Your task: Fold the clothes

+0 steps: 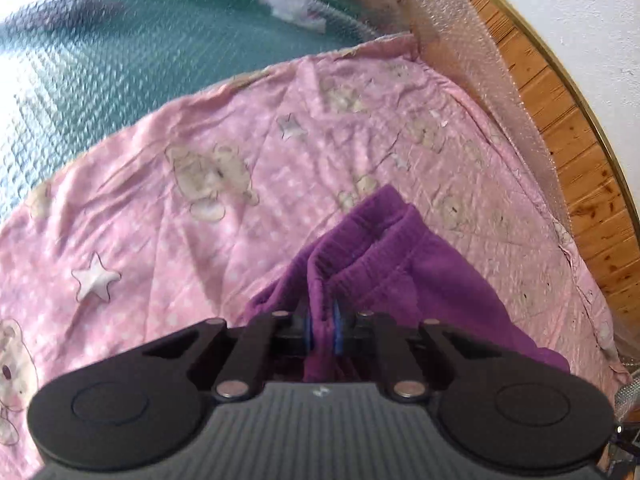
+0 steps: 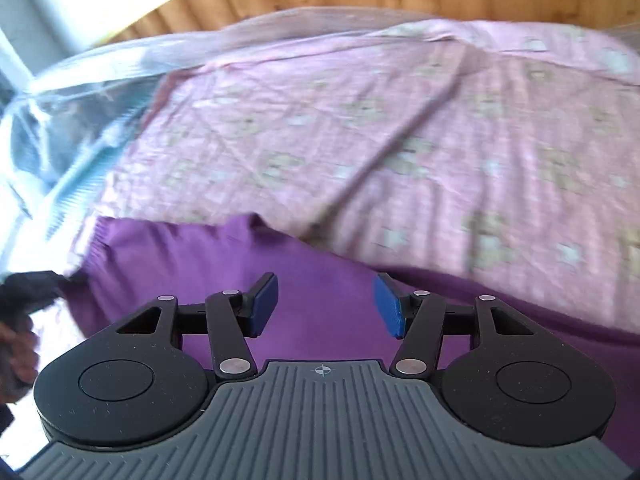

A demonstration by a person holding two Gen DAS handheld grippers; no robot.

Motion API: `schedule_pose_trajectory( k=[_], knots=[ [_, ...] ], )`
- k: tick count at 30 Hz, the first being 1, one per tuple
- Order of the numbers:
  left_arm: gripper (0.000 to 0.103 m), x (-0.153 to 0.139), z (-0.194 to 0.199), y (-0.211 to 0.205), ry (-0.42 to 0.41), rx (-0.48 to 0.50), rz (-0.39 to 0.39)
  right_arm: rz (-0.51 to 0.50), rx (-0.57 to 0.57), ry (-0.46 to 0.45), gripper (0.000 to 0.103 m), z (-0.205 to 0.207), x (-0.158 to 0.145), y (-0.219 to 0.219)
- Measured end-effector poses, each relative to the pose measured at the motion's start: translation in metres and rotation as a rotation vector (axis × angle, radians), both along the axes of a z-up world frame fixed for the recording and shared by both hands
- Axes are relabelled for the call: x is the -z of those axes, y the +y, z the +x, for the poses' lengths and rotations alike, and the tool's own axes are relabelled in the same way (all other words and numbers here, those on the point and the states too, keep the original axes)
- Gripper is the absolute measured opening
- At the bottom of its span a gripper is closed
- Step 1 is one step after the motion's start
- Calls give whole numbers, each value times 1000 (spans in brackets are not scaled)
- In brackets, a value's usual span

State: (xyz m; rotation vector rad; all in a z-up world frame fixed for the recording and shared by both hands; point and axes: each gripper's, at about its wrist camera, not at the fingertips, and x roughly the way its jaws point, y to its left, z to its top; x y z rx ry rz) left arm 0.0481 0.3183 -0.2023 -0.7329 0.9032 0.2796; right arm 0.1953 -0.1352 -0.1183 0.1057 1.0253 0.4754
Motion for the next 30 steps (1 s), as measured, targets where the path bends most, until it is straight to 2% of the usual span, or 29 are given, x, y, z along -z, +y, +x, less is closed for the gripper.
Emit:
schedule_pose_trajectory(
  k=[2,5,7,9,11,12,18,20,23,25,28,30],
  knots=[
    [11,2,-1,-2,2,7,16,24,-27,7,58,21,4,16],
    [11,5,-5,1,8,-25,-7,59,-50,42,58,54,14,32],
    [11,7,-9,2,7,-36,-12,96,-76,127,58,78,29,37],
    [11,8,-11,-1,6,-27,11,128,-119,253,58,96,45,41],
    [13,10,-14,-1,-4,-26,15,160,-192,341,58,97,55,44],
    [13,11,-15,0,-13,-31,7,171,-234,354,58,94,57,43],
    [13,12,-16,-3,-17,-57,9,186,-359,407,58,80,67,42],
    [13,12,-15,-3,-7,-66,10,200,-388,394,60,80,64,43],
    [13,11,-12,-5,6,-62,22,236,-386,398,64,93,68,43],
    [13,10,-11,-5,12,-58,28,293,-371,433,66,108,78,48],
    [13,10,-9,-5,21,-53,39,389,-353,590,70,125,99,59],
    [13,10,-9,-6,21,-56,41,465,-311,648,70,134,106,59]
  ],
)
